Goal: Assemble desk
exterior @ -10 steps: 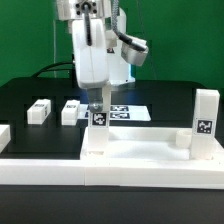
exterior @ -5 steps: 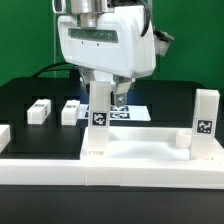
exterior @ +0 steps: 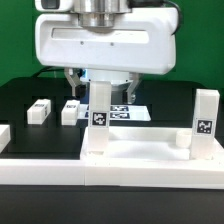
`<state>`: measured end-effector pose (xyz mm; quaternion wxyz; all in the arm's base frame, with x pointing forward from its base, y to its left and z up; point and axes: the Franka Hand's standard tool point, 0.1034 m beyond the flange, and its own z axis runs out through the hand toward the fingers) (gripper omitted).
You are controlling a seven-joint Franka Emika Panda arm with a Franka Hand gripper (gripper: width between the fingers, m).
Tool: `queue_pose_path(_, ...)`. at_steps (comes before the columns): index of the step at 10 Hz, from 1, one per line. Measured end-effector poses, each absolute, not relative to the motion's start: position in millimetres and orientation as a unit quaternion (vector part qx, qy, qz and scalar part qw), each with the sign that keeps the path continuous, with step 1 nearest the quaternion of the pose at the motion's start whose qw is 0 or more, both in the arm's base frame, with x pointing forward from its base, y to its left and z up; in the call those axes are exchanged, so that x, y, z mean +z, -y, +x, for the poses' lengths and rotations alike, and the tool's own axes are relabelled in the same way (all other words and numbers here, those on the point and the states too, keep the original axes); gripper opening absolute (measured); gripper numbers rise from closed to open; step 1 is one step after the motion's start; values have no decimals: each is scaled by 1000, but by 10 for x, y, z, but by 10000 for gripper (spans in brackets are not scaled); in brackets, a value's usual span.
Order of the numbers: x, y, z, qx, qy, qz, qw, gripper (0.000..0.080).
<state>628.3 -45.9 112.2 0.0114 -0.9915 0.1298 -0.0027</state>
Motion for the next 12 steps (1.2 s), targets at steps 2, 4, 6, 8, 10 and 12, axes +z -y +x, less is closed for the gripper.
queue_pose_path(2, 1086, 552, 6252, 0, -10, -1000, 10, 649)
queue_pose_path(4, 1085, 547, 6253, 0, -8, -1000, 10, 627)
queue_pose_path(6, 1084, 545, 6253, 0, -35, -999, 11, 353)
queue_pose_path(8, 1083, 539, 6253, 1, -109, -994, 11, 287)
queue_pose_path(10, 1081, 531, 6254, 1, -170, -985, 13, 287)
queue_pose_path(12, 1072, 520, 6273, -10, -285, -958, 14, 287)
